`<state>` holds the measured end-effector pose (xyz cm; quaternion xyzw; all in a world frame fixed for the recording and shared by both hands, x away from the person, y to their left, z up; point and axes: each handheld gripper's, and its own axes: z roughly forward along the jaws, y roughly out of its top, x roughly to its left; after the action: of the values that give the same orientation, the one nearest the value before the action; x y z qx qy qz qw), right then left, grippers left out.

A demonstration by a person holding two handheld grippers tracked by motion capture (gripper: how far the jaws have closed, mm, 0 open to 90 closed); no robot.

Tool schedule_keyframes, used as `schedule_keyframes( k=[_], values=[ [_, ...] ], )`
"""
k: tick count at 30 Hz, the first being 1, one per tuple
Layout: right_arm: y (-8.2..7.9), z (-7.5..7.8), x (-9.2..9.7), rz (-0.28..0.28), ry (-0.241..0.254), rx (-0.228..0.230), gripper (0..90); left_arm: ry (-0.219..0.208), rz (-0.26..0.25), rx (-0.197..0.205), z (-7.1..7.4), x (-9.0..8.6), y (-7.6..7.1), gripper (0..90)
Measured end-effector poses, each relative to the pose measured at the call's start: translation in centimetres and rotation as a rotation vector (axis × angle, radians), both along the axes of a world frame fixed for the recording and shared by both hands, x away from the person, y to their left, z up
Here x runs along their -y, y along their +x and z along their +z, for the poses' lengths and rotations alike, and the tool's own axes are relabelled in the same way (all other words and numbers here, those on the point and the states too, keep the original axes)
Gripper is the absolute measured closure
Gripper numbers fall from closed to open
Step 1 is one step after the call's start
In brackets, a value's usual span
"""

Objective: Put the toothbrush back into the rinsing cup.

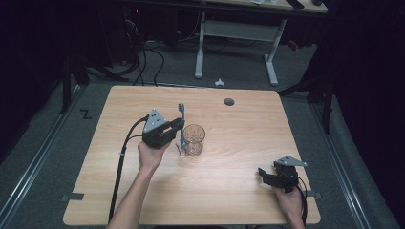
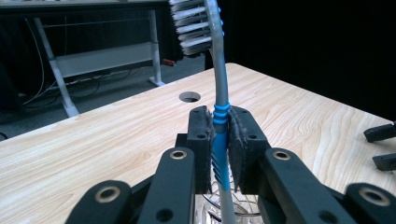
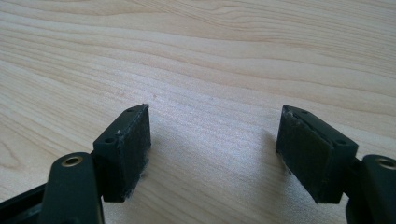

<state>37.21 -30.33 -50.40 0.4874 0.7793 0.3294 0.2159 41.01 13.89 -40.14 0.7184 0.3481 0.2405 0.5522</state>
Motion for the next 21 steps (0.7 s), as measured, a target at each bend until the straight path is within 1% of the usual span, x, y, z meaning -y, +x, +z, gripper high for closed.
schedule_keyframes(
  k=[3, 7, 14, 17, 21],
  values=[
    [0.0, 0.0, 0.0, 0.0, 0.0, 0.0, 26.5, -0.002, -0.001, -0.001, -0.13, -0.03, -0.04, 79.7],
    [0.0, 0.0, 0.0, 0.0, 0.0, 0.0, 26.5, 0.007, -0.007, -0.007, -0.23, -0.03, -0.06, 79.5],
    [0.0, 0.0, 0.0, 0.0, 0.0, 0.0, 26.5, -0.001, -0.02, -0.018, -0.34, 0.08, -0.07, 79.1],
    [0.0, 0.0, 0.0, 0.0, 0.0, 0.0, 26.5, 0.006, -0.024, -0.022, -0.38, 0.11, -0.09, 79.0],
    [0.0, 0.0, 0.0, 0.0, 0.0, 0.0, 26.5, 0.004, -0.027, -0.024, -0.46, 0.12, -0.13, 78.8]
  ],
)
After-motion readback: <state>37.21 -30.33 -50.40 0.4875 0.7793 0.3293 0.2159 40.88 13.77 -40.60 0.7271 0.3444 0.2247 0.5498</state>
